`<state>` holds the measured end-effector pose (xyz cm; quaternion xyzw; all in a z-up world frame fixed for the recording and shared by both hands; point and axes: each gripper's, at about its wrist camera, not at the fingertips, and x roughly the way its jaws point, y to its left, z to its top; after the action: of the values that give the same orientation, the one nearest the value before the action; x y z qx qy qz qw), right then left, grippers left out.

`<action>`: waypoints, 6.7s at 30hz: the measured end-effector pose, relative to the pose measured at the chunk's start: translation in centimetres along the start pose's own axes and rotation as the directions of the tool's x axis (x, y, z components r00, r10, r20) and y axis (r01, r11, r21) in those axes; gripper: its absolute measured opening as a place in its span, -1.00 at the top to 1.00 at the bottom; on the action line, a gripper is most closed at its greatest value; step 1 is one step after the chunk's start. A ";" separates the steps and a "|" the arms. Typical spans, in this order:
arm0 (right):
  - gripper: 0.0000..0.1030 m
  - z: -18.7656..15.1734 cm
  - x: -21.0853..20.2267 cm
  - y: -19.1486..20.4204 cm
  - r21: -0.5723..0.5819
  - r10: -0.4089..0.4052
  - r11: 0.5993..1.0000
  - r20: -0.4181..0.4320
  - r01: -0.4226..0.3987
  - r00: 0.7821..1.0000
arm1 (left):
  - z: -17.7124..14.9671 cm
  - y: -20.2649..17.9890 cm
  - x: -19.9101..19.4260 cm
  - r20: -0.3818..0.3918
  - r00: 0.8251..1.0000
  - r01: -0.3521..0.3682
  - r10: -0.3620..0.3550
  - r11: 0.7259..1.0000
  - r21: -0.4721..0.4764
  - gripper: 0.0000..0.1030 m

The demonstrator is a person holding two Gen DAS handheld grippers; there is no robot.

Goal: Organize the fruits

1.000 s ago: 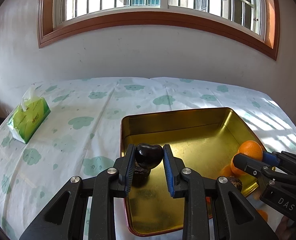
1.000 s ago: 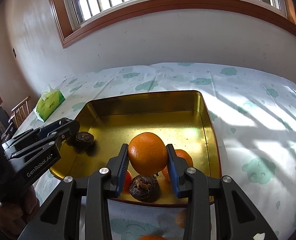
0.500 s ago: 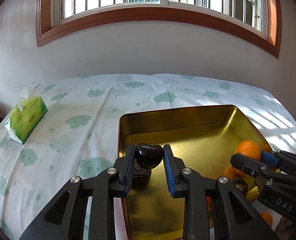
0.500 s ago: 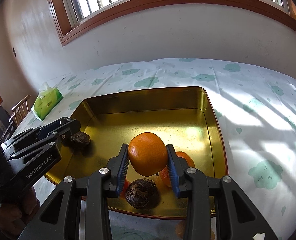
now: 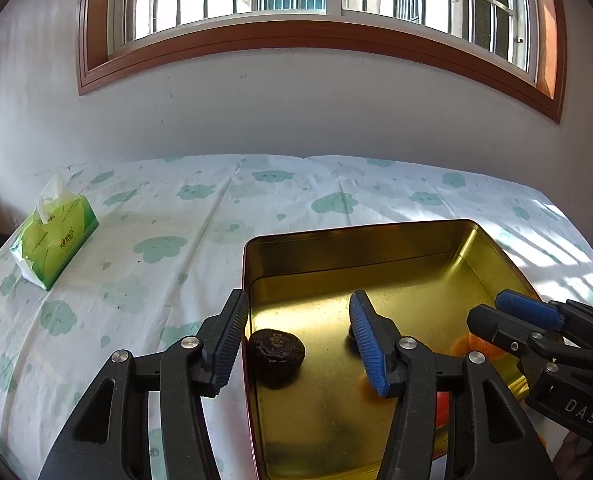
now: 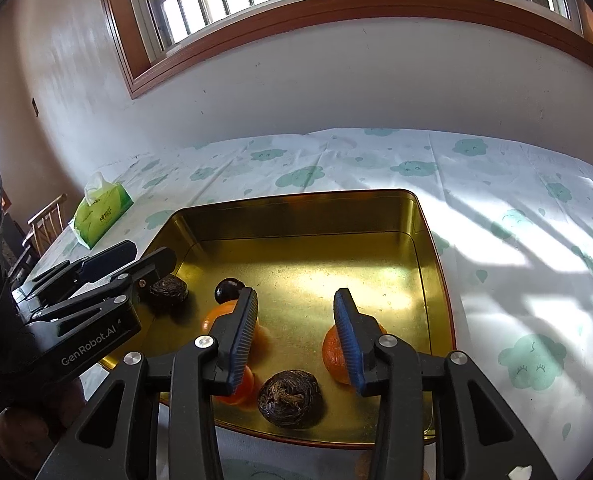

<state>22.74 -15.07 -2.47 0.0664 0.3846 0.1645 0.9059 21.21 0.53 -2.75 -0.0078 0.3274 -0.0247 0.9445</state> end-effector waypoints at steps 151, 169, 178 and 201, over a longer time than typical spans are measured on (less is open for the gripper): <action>0.57 -11.4 -9.5 -9.3 0.209 -0.185 0.957 -0.104 0.203 0.977 | -10.0 -0.1 -7.9 -0.104 0.990 -0.098 0.093 0.994 -0.049 0.36; 0.57 -11.4 -9.5 -9.3 0.209 -0.185 0.957 -0.104 0.203 0.977 | -10.0 -0.2 -7.9 -0.105 0.990 -0.102 0.096 0.994 -0.044 0.36; 0.57 -11.4 -9.5 -9.2 0.209 -0.185 0.957 -0.104 0.203 0.977 | -10.0 -0.2 -7.9 -0.105 0.990 -0.102 0.097 0.994 -0.044 0.36; 0.57 -11.2 -9.4 -9.1 0.192 -0.185 0.961 -0.099 0.201 0.978 | -10.0 -0.2 -7.9 -0.106 0.990 -0.101 0.096 0.994 -0.044 0.36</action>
<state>10.89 -26.92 -6.16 0.1132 0.4401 0.0381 0.8900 8.76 0.75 -5.73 -0.0137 0.3763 0.0299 0.9259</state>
